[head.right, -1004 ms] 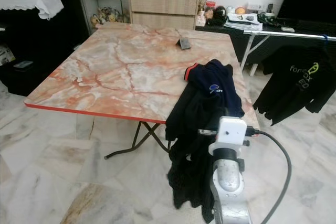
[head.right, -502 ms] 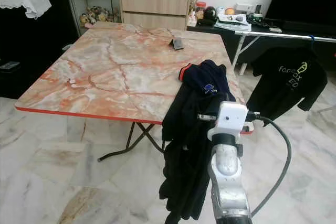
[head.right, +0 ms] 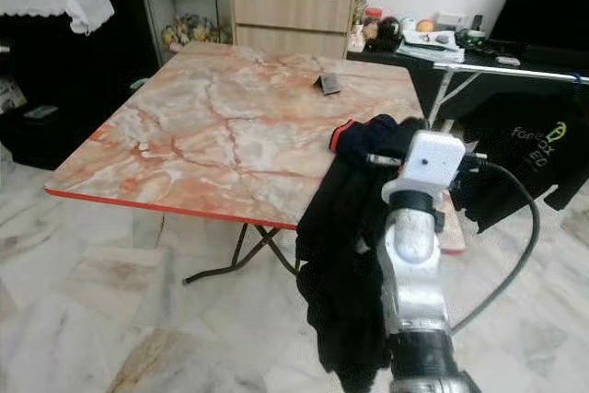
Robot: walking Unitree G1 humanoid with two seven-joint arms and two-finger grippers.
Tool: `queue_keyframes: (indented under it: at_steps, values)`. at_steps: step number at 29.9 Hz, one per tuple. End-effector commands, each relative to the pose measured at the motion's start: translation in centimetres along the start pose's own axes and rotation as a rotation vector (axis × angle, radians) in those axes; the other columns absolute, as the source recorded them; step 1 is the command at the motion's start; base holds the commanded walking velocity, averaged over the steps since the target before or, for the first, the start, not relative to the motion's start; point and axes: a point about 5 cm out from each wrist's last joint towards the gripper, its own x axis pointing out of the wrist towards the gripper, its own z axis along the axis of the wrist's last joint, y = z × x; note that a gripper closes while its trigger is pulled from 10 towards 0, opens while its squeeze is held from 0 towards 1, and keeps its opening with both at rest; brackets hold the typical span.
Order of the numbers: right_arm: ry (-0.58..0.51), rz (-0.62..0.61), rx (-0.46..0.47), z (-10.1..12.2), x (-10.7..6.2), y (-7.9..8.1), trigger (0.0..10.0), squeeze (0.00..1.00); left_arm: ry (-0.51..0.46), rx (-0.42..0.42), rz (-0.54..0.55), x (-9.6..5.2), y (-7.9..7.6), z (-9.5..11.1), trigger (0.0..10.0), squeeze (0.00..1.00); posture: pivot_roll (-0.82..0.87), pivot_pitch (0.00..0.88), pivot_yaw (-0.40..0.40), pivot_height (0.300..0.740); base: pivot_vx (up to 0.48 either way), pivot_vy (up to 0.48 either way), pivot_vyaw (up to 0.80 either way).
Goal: Hang hanger
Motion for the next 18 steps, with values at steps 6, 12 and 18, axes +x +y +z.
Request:
queue_keyframes:
  at_steps: [6,12,18]
  values:
    - [-0.087,-0.009,0.022,3.2,3.3,0.3,10.0,0.0,0.009,-0.002,-0.014,0.1,-0.7,-0.1,10.0,0.0,0.12,0.0,-0.031,0.74,0.303,0.0,0.0]
    - [-0.102,0.031,0.043,4.7,5.2,1.3,10.0,0.0,0.01,-0.003,-0.014,0.1,-0.7,-0.2,10.0,0.0,0.12,0.0,-0.029,0.74,0.301,0.0,0.0]
    - [-0.007,0.056,0.11,5.3,7.5,1.5,10.0,0.0,0.013,-0.001,-0.014,0.0,-0.4,-0.4,10.0,0.0,0.12,0.0,-0.033,0.74,0.304,0.0,0.0]
